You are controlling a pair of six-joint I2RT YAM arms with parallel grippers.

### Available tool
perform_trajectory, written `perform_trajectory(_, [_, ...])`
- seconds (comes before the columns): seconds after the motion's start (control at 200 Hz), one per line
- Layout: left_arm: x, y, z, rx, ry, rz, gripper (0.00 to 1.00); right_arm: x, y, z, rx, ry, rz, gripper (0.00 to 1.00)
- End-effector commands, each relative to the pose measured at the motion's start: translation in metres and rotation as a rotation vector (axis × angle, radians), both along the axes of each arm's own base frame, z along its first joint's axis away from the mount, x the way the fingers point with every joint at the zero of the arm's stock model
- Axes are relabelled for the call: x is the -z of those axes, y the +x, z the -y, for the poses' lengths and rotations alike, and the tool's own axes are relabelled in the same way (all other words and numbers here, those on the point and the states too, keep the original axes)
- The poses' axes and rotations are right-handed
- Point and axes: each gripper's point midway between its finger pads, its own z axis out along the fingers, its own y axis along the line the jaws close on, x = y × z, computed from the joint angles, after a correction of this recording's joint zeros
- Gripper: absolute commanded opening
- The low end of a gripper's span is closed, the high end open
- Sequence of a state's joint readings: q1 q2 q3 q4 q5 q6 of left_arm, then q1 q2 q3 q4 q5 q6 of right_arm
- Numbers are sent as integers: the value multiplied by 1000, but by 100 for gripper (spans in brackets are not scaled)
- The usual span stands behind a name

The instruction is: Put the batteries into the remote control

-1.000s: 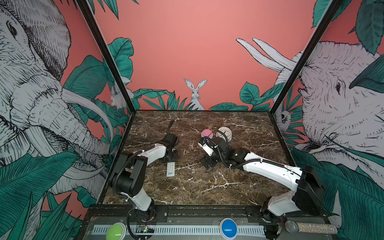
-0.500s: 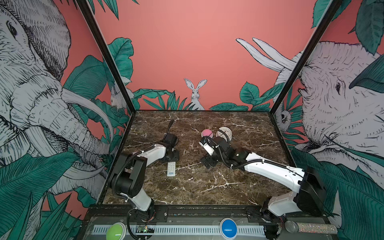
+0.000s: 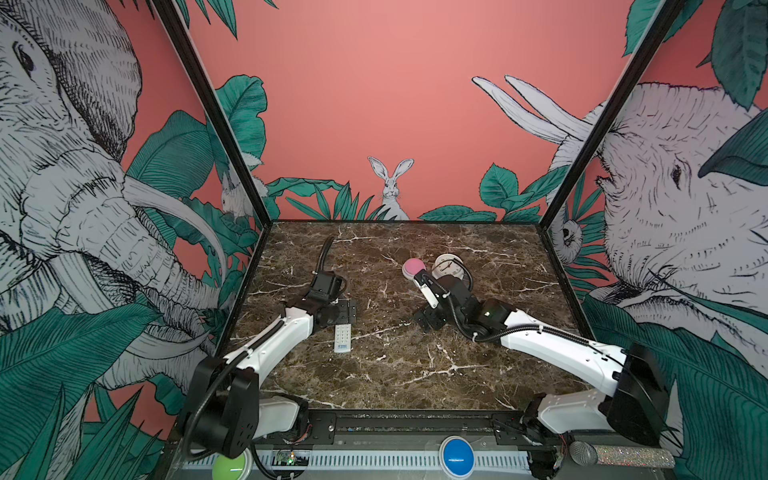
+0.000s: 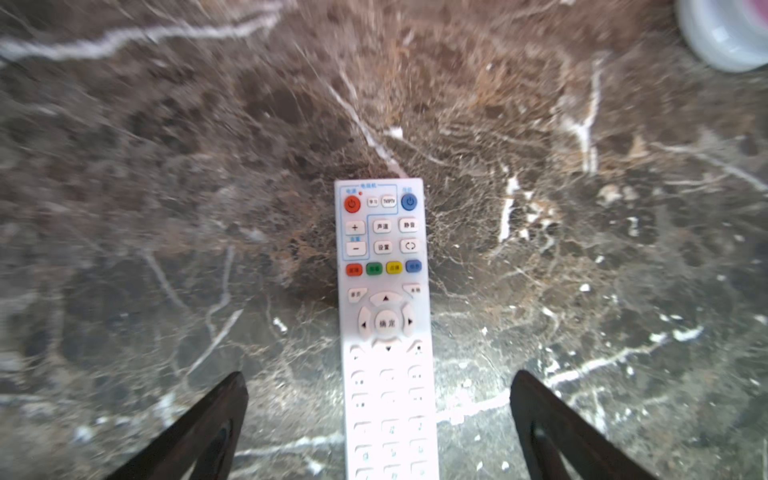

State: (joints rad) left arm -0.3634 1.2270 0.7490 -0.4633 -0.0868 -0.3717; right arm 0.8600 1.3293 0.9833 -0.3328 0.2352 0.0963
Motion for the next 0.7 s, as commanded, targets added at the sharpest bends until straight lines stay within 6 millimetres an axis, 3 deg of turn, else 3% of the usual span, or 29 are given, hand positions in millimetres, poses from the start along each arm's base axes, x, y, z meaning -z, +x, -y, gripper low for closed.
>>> perform_trajectory(0.0, [-17, -2, -16, -5, 64, 96, 99, -14, 13, 34, 157, 60, 62, 99])
perform_trajectory(0.18, [-38, -6, -37, -47, 135, 192, 99, -19, 15, 90, 313, 78, 162, 99])
perform_trajectory(0.395, [-46, -10, -73, -216, 236, 265, 99, -24, 11, 169, 560, 84, 286, 99])
perform_trajectory(0.695, [-52, -10, -105, -357, 356, 322, 99, -6, 6, 241, 809, 53, 369, 99])
